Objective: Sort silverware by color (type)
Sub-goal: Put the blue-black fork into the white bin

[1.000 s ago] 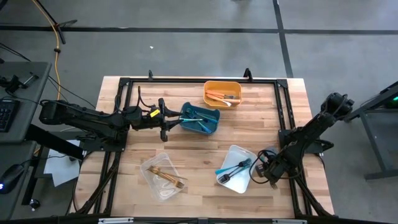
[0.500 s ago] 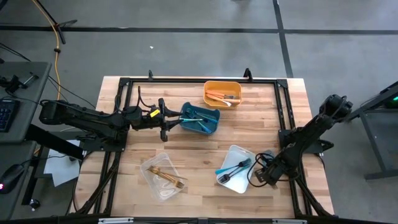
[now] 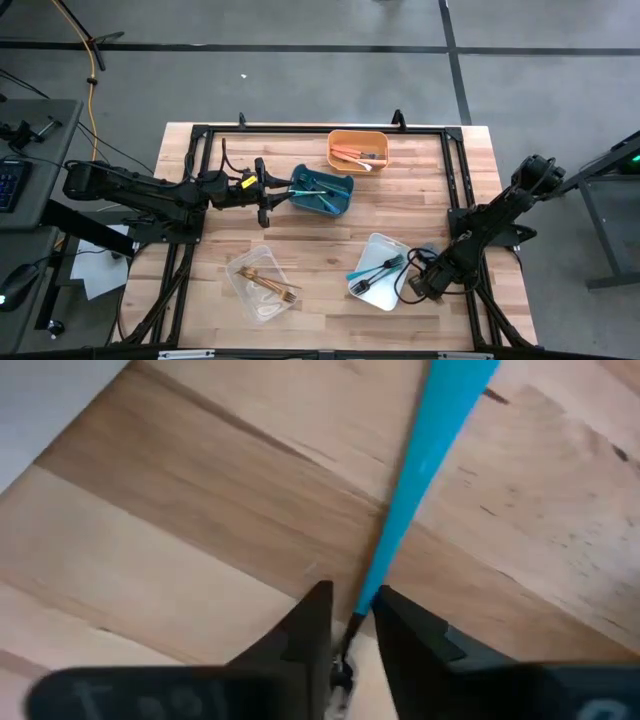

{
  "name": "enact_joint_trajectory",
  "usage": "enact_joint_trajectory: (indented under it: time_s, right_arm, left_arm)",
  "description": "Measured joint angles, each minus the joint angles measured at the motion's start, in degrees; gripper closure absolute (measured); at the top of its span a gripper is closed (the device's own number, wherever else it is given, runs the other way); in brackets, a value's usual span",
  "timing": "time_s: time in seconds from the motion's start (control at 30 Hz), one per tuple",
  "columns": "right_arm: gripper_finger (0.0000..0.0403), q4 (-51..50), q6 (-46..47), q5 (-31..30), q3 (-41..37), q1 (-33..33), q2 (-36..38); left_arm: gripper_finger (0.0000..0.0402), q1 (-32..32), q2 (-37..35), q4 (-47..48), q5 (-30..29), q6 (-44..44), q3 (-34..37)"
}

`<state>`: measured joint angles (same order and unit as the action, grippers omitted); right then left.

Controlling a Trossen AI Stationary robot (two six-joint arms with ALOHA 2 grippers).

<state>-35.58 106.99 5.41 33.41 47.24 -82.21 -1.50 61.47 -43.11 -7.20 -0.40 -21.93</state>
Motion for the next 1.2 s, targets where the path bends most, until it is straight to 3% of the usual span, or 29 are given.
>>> enact_joint_trajectory:
  time_s: [0.2, 0.43, 0.57, 0.7, 0.83, 1.2]
  right_arm:
    - [0.0392, 0.2, 0.6, -0.5, -0.1, 0.0, 0.0]
    - [0.0397, -0.2, 0.3, 0.6, -0.5, 0.0, 1.5]
    - [0.0398, -3.5, 1.0, 3.2, -0.9, 0.2, 5.8]
    - [0.04, -8.4, 3.8, 2.1, -0.7, 0.2, 10.6]
    - [0.0401, -12.8, 5.3, -4.6, -0.8, 0.1, 15.3]
    - [0.0402, -20.6, 3.5, -31.9, -0.6, 0.0, 27.0]
  left_arm:
    - [0.0286, 0.0, 0.0, 0.0, 0.0, 0.0, 0.0]
    - [0.0286, 0.0, 0.0, 0.0, 0.0, 0.0, 0.0]
    - [0.0286, 0.0, 0.0, 0.0, 0.0, 0.0, 0.0]
    - [0.0286, 0.0, 0.0, 0.0, 0.0, 0.1, 0.0]
    - [0.0286, 0.0, 0.0, 0.0, 0.0, 0.1, 0.0]
    - [0.0286, 0.0, 0.0, 0.2, 0.0, -4.1, 0.0]
